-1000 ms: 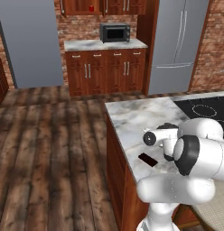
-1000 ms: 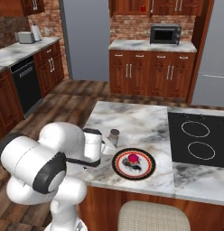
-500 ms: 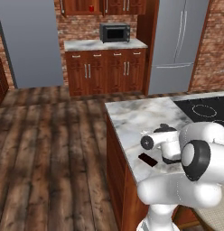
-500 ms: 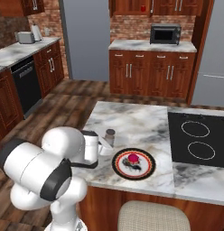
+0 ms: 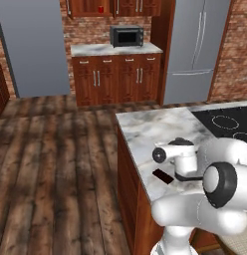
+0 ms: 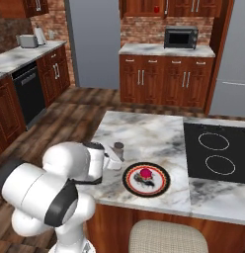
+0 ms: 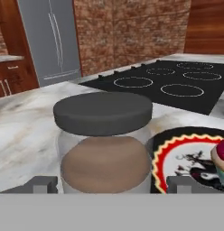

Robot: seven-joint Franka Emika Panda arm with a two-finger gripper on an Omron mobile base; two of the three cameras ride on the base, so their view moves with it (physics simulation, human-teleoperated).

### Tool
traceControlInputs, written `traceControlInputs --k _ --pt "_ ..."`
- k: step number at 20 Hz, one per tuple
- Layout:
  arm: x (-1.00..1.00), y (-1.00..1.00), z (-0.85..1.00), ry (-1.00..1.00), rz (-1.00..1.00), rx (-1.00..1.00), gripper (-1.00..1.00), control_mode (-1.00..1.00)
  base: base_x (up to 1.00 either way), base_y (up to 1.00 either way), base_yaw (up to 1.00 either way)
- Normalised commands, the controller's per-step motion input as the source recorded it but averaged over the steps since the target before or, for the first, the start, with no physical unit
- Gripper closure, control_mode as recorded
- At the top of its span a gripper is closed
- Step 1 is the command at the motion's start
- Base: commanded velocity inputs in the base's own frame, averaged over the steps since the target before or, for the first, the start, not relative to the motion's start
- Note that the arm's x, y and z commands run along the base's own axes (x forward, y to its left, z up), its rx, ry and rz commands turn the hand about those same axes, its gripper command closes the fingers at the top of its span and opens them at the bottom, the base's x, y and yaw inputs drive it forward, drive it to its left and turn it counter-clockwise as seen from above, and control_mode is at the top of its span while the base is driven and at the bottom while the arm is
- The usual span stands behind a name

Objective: Take the cinnamon bottle from the cabinet and place it on the dining table, next to the plate with the cupcake. Then take the chocolate from the dining counter and place it on the cupcake plate.

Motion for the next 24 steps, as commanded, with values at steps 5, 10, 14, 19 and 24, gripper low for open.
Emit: traceControlInputs --k 5,10,14,19,24 --pt "-0.32 0.0 0.91 0.0 -0.07 0.0 -1.0 -1.0 0.0 0.0 0.0" --pt "-0.58 0.0 1.0 0.0 -0.03 0.0 -1.0 -1.0 0.0 0.0 0.0" --pt "-0.46 0.01 1.0 0.01 -0.03 0.0 -1.0 -1.0 0.0 0.0 0.0" --pt "-0.5 0.23 1.0 0.14 0.0 0.03 -1.0 -1.0 0.0 0.0 0.0" --pt "-0.56 0.52 0.58 0.44 0.17 0.0 -1.0 -1.0 0.0 0.0 0.0"
